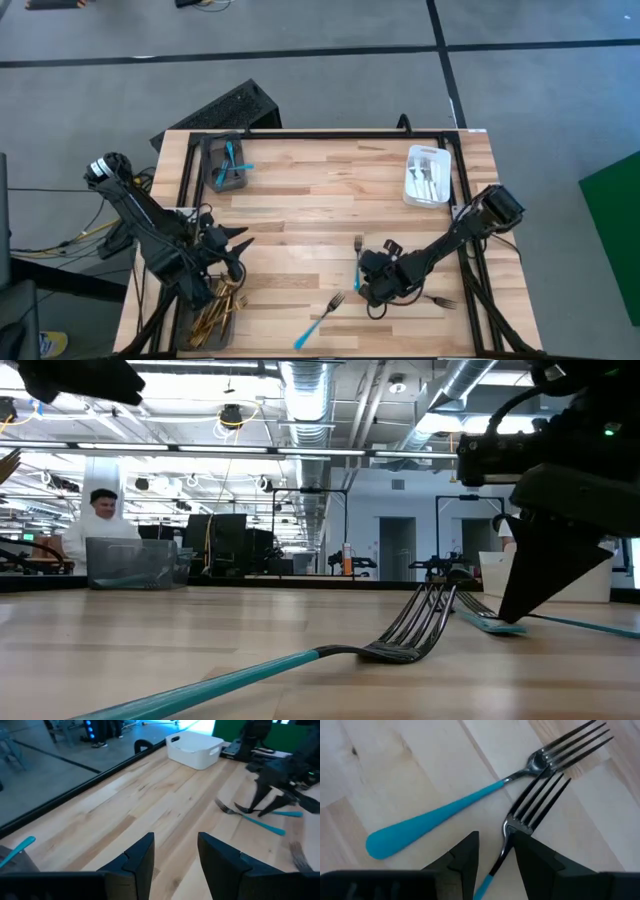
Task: Sort silverware by color (type)
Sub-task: Put the blue fork into the top black bin
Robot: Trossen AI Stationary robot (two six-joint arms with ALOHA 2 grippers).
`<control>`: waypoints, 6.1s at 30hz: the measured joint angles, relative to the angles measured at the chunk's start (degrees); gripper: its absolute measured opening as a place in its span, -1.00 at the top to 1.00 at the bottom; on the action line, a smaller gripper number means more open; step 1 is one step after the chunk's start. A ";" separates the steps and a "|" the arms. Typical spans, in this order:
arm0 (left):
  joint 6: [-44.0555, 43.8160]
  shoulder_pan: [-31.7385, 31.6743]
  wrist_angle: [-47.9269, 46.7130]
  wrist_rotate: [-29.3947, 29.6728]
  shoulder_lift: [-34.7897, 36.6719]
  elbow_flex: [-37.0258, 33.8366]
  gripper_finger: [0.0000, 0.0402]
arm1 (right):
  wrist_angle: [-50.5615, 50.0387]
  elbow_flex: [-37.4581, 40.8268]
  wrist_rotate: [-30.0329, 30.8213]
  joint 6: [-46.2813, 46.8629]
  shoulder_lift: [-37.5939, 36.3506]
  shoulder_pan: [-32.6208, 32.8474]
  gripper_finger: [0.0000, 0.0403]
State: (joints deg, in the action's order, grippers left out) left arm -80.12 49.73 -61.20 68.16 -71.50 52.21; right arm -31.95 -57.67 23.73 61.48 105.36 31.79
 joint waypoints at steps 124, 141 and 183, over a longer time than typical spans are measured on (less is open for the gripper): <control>90.42 -78.39 11.82 -45.51 10.33 11.62 1.00 | 41.23 -4.96 22.02 -41.31 0.77 -13.24 0.40; 97.64 -97.58 4.93 -54.47 2.06 11.32 1.00 | 38.13 -4.96 21.17 -39.75 0.77 -13.10 0.40; 67.13 -55.94 12.27 -44.67 13.34 11.29 0.15 | -24.90 -4.77 -15.23 2.63 -6.55 5.62 0.40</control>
State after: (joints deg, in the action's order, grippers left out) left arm -12.99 -6.22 -48.93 23.49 -58.17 63.51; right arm -56.86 -62.43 8.50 64.10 98.82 37.40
